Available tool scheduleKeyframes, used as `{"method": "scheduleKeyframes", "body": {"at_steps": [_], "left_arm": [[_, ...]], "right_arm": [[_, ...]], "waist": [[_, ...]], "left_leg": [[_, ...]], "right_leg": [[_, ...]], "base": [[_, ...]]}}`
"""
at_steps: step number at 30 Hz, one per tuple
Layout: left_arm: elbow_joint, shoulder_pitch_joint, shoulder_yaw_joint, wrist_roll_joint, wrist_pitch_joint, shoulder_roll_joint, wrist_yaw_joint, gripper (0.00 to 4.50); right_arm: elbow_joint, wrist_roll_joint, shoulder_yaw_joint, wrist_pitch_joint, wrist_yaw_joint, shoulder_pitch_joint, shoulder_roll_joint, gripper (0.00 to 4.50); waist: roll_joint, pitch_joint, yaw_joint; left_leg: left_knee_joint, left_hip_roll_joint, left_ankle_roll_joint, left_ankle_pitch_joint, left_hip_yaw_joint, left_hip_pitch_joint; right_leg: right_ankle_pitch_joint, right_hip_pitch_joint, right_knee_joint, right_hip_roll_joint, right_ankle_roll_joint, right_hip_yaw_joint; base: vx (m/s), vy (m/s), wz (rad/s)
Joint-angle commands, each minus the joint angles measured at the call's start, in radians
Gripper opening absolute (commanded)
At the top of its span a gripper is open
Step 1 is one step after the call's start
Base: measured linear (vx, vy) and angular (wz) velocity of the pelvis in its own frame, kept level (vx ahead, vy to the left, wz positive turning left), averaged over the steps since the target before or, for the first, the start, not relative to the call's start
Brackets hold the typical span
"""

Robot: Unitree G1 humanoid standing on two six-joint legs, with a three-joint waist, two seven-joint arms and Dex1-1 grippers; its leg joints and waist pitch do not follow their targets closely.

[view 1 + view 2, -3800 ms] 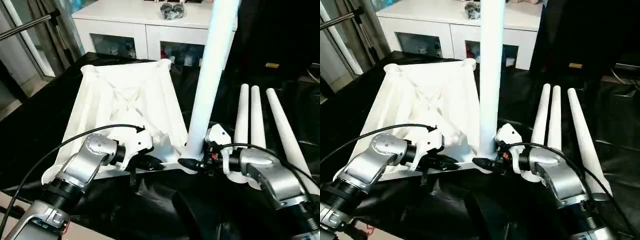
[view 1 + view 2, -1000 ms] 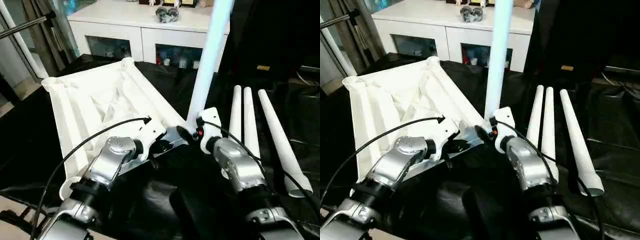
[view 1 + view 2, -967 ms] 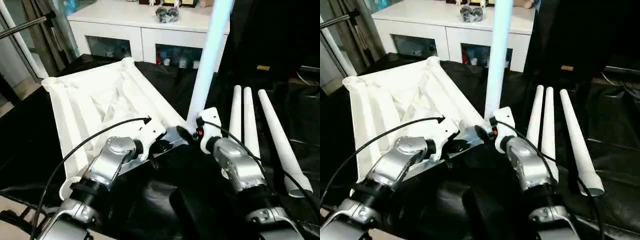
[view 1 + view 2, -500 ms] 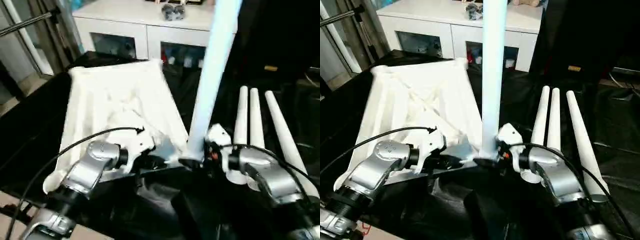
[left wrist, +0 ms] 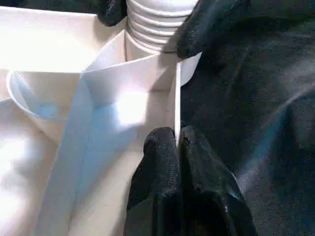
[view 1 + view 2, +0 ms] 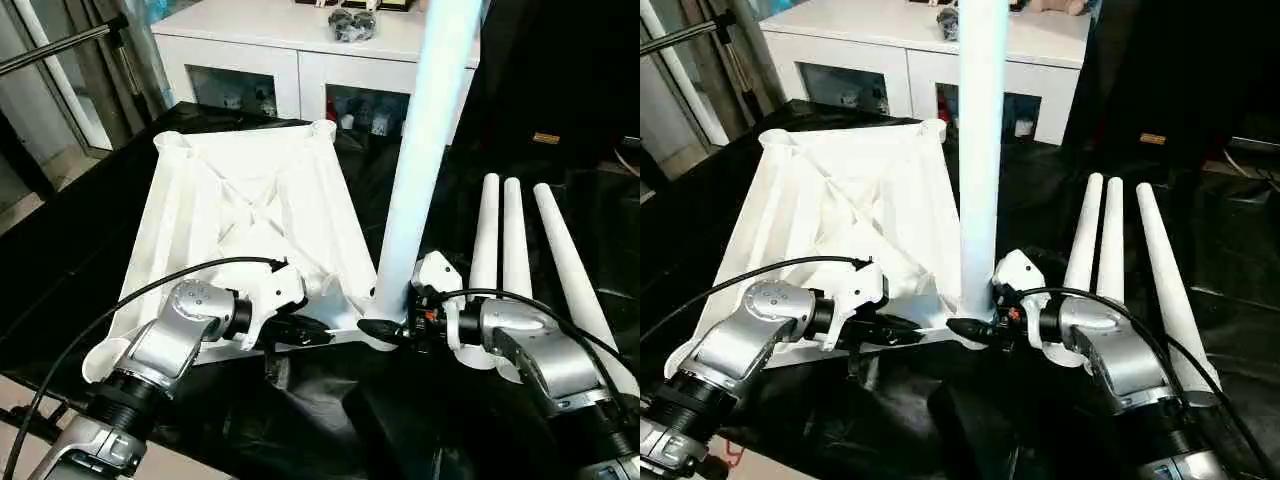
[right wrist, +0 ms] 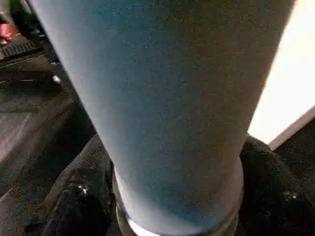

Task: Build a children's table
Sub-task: Rotate leg to tighten

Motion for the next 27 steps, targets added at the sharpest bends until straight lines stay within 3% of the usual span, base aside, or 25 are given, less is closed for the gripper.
{"method": "scheduleKeyframes", "body": {"at_steps": [1,2,4,6,10,12,15,20,22,27], "left_arm": [[-0.016,-0.038,0.004,-0.020,-0.007,-0.056,0.050,0.00],[-0.001,-0.049,0.011,-0.013,-0.001,-0.072,0.082,0.00],[0.030,-0.072,0.028,0.004,0.008,-0.106,0.155,0.00],[0.071,-0.106,0.050,0.029,0.013,-0.154,0.263,0.00],[0.118,-0.146,0.065,0.054,0.051,-0.237,0.408,0.00],[0.120,-0.148,0.066,0.051,0.059,-0.254,0.425,0.00],[0.114,-0.142,0.051,0.058,0.052,-0.280,0.423,0.00],[0.104,-0.133,0.044,0.055,0.047,-0.272,0.403,0.00],[0.079,-0.113,0.029,0.046,0.027,-0.231,0.341,0.00],[0.040,-0.083,0.015,0.028,0.003,-0.160,0.229,0.00]], "right_arm": [[0.052,-0.024,0.050,0.006,-0.077,-0.012,0.077,2.78],[0.109,-0.053,0.031,-0.013,-0.168,-0.034,0.113,2.78],[0.178,-0.068,0.002,-0.011,-0.275,-0.064,0.160,2.78],[0.252,-0.073,-0.042,0.012,-0.420,-0.104,0.220,2.77],[0.378,-0.085,-0.099,0.056,-0.622,-0.164,0.299,2.77],[0.394,-0.093,-0.096,0.044,-0.627,-0.168,0.309,2.77],[0.392,-0.077,-0.107,0.018,-0.578,-0.176,0.331,3.46],[0.384,-0.087,-0.091,-0.010,-0.559,-0.182,0.317,3.73],[0.339,-0.077,-0.062,-0.058,-0.456,-0.171,0.276,3.80],[0.212,-0.052,-0.005,-0.090,-0.234,-0.121,0.179,3.80]], "waist": [[-0.009,-0.057,-0.003],[-0.010,-0.054,-0.010],[-0.010,-0.054,-0.023],[-0.010,-0.050,-0.033],[-0.011,-0.053,-0.035],[-0.010,-0.054,-0.034],[-0.010,-0.057,-0.030],[-0.007,-0.058,-0.029],[-0.006,-0.057,-0.029],[-0.005,-0.061,-0.026]], "left_leg": [[-0.075,0.024,0.039,-0.202,-0.005,0.006],[-0.077,0.023,0.025,-0.221,-0.005,0.005],[-0.080,0.019,-0.005,-0.253,-0.011,0.005],[-0.080,0.019,-0.010,-0.279,-0.010,0.014],[-0.079,0.016,-0.004,-0.272,-0.010,0.015],[-0.078,0.016,-0.006,-0.268,-0.010,0.014],[-0.079,0.018,0.012,-0.248,-0.009,0.009],[-0.078,0.017,0.019,-0.237,-0.007,0.007],[-0.079,0.018,0.020,-0.262,-0.008,0.009],[-0.077,0.022,0.039,-0.224,-0.008,0.005]], "right_leg": [[-0.296,0.051,-0.077,-0.055,-0.186,0.049],[-0.339,0.047,-0.081,-0.056,-0.176,0.049],[-0.417,0.052,-0.088,-0.057,-0.148,0.042],[-0.446,0.042,-0.098,-0.056,-0.138,0.044],[-0.447,0.043,-0.100,-0.056,-0.126,0.045],[-0.432,0.044,-0.098,-0.055,-0.130,0.044],[-0.364,0.048,-0.092,-0.054,-0.140,0.047],[-0.327,0.050,-0.087,-0.053,-0.159,0.047],[-0.356,0.050,-0.092,-0.054,-0.153,0.046],[-0.268,0.054,-0.080,-0.053,-0.177,0.048]], "base": [[0.000,0.000,0.00],[0.000,0.000,0.00],[0.000,0.000,0.00],[0.000,0.000,0.00],[0.000,0.000,0.00],[0.000,0.000,0.00],[0.000,0.000,0.00],[0.000,0.000,0.00],[0.000,0.000,0.00],[0.000,0.000,0.00]]}}
